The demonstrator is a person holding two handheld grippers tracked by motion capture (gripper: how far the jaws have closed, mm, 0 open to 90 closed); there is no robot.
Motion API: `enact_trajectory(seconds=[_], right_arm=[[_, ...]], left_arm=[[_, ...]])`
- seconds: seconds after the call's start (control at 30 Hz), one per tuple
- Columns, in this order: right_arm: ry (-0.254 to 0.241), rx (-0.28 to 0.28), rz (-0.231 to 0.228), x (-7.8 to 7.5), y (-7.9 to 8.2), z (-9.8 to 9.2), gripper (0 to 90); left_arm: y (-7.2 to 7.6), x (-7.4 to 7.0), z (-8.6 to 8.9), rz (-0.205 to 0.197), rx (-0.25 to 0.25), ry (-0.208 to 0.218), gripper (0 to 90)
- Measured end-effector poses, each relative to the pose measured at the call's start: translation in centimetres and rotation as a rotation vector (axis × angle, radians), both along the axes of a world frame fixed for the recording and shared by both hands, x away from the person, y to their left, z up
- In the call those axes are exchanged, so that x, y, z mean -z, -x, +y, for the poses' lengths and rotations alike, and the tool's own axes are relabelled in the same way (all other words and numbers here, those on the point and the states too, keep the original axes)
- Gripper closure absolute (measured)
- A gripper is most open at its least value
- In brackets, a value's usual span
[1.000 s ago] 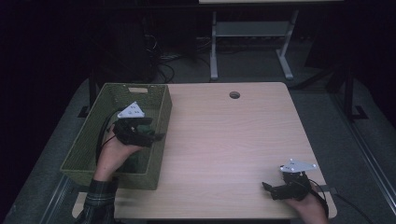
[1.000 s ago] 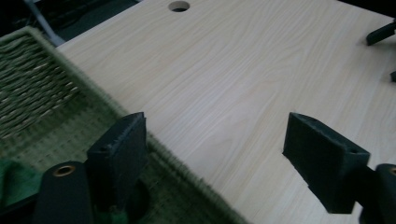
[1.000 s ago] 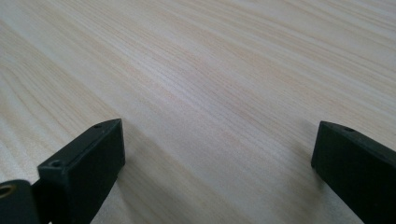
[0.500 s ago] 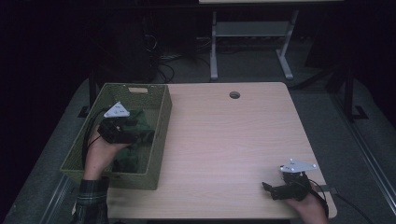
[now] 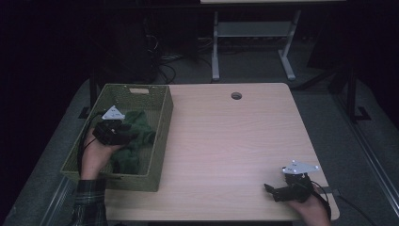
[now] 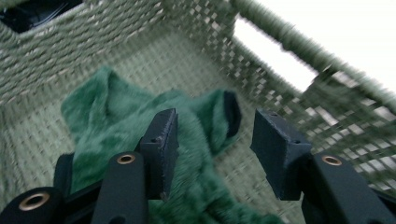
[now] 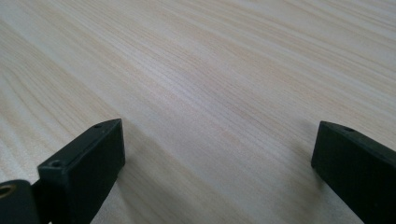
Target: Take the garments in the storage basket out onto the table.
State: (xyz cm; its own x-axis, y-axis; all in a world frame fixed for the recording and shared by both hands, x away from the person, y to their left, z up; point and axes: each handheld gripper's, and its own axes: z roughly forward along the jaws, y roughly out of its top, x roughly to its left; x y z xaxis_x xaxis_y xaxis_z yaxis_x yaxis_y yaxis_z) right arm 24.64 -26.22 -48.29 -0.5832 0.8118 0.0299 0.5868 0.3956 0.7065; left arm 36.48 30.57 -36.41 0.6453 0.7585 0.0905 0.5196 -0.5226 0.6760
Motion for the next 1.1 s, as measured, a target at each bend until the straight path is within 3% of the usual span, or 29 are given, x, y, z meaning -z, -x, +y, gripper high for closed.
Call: enact_trajectory(seconds=[0.23,0.37,0.5,0.97,1.1], right_arm=[[0.0,0.0,0.0,0.0,0.0,0.0,2.4],[0.0,0.0,0.0,0.0,0.0,0.0,2.4],[0.0,0.0,0.0,0.0,0.0,0.0,2.4],[0.0,0.0,0.0,0.0,0.0,0.0,2.4],[0.0,0.0,0.0,0.0,0.0,0.0,2.4]], left_arm=[[-0.7,1.6,0.7,0.05,-0.019,-0.054,50.9],[-1.0,2.3,0.9,0.072,-0.03,-0.061,50.0],[-1.4,3.2,0.8,0.119,-0.028,-0.089,50.0],[-1.8,4.3,1.3,0.233,-0.075,-0.068,60.7],[-1.8,4.4,1.4,0.27,-0.085,-0.06,67.6]])
